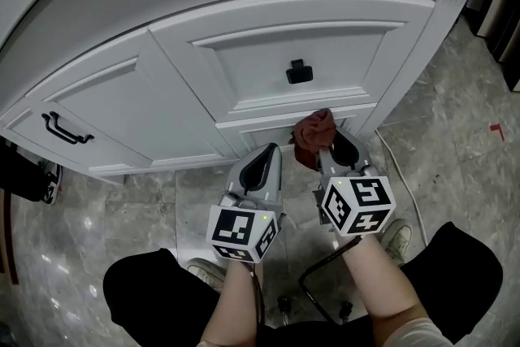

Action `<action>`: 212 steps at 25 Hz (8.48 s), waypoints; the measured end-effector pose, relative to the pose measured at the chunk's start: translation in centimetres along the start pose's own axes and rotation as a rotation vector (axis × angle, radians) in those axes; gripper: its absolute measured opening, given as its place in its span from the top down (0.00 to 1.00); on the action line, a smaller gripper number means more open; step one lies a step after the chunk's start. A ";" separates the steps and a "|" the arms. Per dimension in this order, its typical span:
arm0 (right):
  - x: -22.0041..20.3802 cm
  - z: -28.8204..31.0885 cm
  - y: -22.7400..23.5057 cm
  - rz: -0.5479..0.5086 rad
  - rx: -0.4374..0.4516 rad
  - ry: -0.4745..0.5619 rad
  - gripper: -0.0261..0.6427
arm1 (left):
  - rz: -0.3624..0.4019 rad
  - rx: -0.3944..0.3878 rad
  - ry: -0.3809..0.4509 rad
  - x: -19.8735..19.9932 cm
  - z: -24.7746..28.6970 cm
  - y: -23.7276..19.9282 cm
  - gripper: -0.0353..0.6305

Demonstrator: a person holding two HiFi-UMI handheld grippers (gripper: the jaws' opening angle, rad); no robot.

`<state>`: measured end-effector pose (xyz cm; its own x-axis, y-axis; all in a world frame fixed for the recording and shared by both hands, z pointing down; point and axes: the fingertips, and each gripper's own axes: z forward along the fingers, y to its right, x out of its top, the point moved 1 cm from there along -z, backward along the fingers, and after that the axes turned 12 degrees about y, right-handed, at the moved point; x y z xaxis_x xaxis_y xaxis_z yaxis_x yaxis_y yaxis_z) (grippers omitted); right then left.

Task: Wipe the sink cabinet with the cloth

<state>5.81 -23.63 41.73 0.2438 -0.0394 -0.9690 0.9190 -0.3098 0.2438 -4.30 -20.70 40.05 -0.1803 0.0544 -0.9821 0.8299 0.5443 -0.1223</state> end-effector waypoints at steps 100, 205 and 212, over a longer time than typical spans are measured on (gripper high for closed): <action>-3.1 -4.3 12.1 0.066 -0.349 -0.050 0.83 | -0.036 -0.095 -0.116 -6.4 2.2 4.4 0.94; 6.8 -27.4 -8.9 -0.124 0.043 0.068 0.83 | 0.124 0.060 0.126 10.1 -20.6 17.1 0.94; 6.8 -29.4 -9.9 -0.116 0.053 0.061 0.83 | 0.121 0.108 0.118 10.9 -22.3 17.4 0.94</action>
<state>7.52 7.08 33.89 0.1567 0.0574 -0.9860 0.9248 -0.3590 0.1260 -3.61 8.04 30.40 -0.1313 0.2155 -0.9676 0.9000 0.4351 -0.0252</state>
